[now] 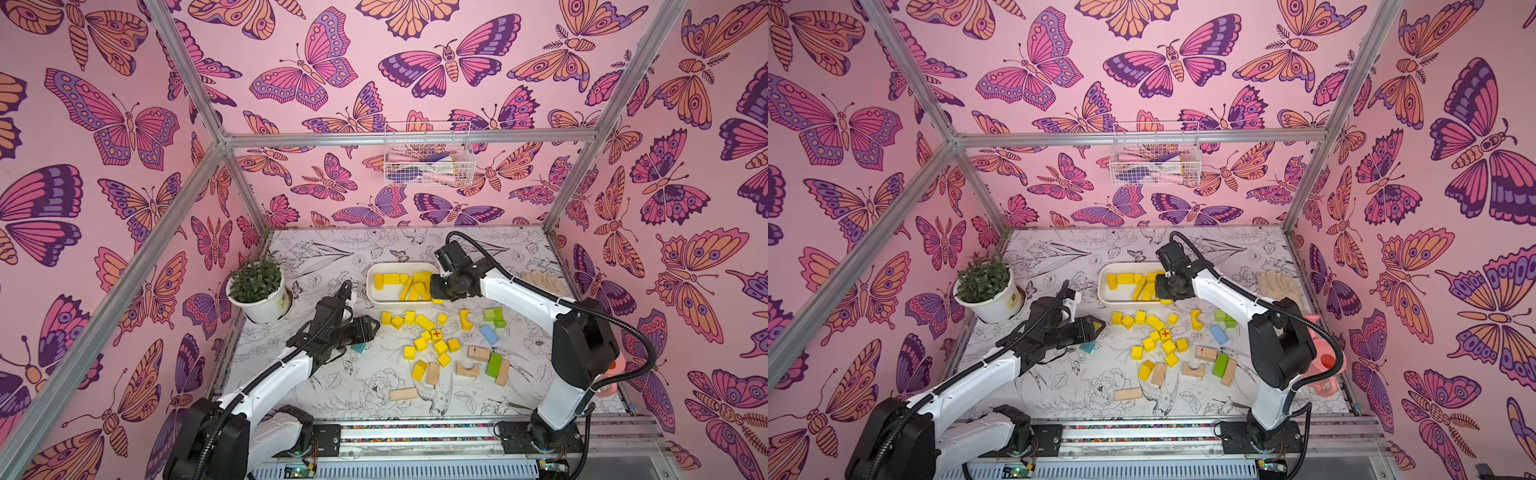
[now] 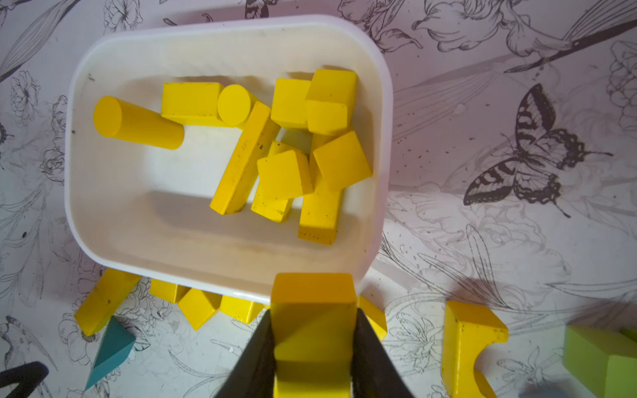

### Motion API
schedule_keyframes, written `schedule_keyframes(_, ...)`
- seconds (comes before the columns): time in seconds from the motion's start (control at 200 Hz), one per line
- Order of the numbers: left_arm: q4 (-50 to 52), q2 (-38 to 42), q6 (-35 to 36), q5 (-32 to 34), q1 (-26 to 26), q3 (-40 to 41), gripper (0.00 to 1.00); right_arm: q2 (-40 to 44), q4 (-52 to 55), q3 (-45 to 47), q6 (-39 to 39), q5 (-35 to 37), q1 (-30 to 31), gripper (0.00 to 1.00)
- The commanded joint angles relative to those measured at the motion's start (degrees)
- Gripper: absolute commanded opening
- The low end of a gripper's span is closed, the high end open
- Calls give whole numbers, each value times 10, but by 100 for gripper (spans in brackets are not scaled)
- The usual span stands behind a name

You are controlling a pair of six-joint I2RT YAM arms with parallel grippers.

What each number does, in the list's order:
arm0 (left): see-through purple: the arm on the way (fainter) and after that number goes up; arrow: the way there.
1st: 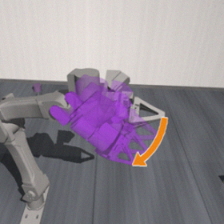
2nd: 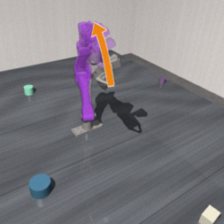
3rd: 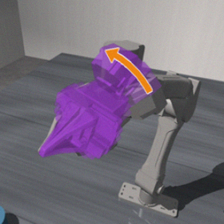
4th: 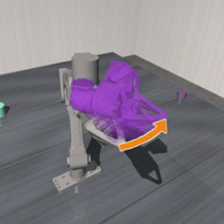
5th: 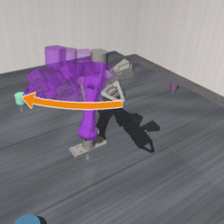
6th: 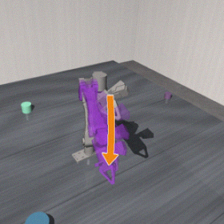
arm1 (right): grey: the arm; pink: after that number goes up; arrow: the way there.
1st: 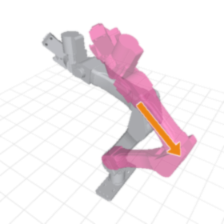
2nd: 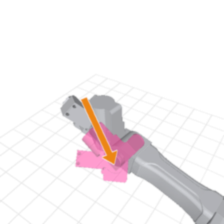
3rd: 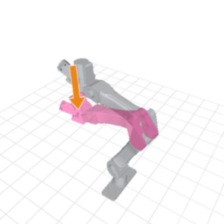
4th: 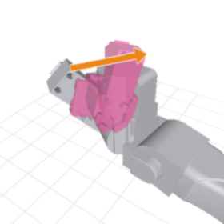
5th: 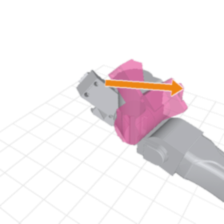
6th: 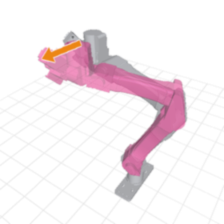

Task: Pick out the yellow building blocks
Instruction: Place the building block in the storage box.

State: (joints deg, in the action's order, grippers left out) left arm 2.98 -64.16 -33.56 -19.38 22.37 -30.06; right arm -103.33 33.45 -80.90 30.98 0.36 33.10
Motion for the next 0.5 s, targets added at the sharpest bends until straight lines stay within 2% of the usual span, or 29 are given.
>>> schedule_keyframes(0.0, -9, 7, 0, -9, -6, 10, 62, -21, 29, -37, -8, 2, 5, 28)
schedule_keyframes(0.491, -10, 10, 0, -11, -7, 12, 63, -91, 33, -92, 0, 12, 6, 29)
